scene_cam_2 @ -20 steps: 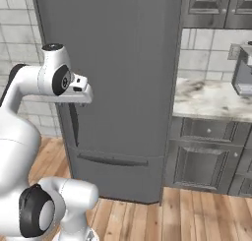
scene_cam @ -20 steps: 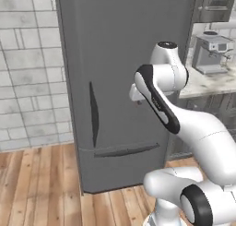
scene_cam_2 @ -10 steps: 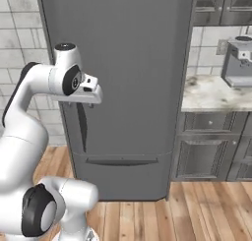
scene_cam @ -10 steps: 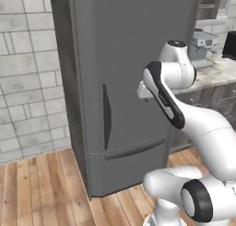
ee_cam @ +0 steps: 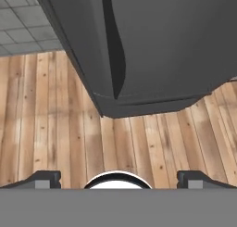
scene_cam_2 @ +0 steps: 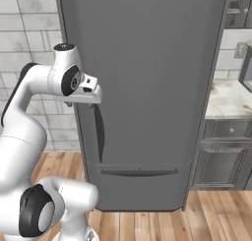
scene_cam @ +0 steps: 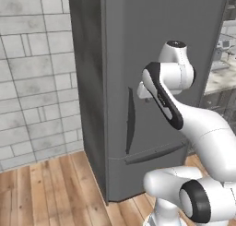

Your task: Retrieve the chicken drumstick from the fridge and place it on the saucepan with marinade on the stove.

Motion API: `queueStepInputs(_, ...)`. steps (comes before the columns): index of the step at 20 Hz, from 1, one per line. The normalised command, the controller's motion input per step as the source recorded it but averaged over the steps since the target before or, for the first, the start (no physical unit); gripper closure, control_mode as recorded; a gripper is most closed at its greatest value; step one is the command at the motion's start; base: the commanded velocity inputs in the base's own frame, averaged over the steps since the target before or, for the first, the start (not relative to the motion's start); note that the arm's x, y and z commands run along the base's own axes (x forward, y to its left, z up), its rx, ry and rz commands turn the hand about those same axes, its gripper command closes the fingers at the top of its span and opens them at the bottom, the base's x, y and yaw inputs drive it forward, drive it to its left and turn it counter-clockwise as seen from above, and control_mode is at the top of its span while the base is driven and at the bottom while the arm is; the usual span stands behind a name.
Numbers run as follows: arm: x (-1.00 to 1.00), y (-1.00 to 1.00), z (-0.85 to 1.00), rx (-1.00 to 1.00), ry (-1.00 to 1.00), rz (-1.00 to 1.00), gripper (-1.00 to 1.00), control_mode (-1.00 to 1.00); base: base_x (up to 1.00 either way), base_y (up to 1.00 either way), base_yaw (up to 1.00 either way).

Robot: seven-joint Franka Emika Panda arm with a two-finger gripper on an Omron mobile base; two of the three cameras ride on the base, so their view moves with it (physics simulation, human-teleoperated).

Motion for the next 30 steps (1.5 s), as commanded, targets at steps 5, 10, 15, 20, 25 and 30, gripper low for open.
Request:
queueStepInputs(5, 0.0, 0.0, 0.0, 0.0, 0.0, 0.0, -1.0, 1.0, 0.34, 0.19, 0.01)
queueStepInputs(10, 0.0, 0.0, 0.0, 0.0, 0.0, 0.0, -1.0, 1.0, -0.29, 0.06, 0.02)
queueStepInputs(15, 0.0, 0.0, 0.0, 0.0, 0.0, 0.0, -1.0, 1.0, -0.7, 0.18, 0.0)
queueStepInputs(20, 0.0, 0.0, 0.0, 0.0, 0.0, 0.0, -1.0, 1.0, -0.43, 0.69, 0.0)
queueStepInputs(25, 0.0, 0.0, 0.0, 0.0, 0.0, 0.0, -1.0, 1.0, -0.02, 0.81, 0.0)
queueStepInputs(30, 0.0, 0.0, 0.0, 0.0, 0.0, 0.0, -1.0, 1.0, 0.0, 0.03, 0.0)
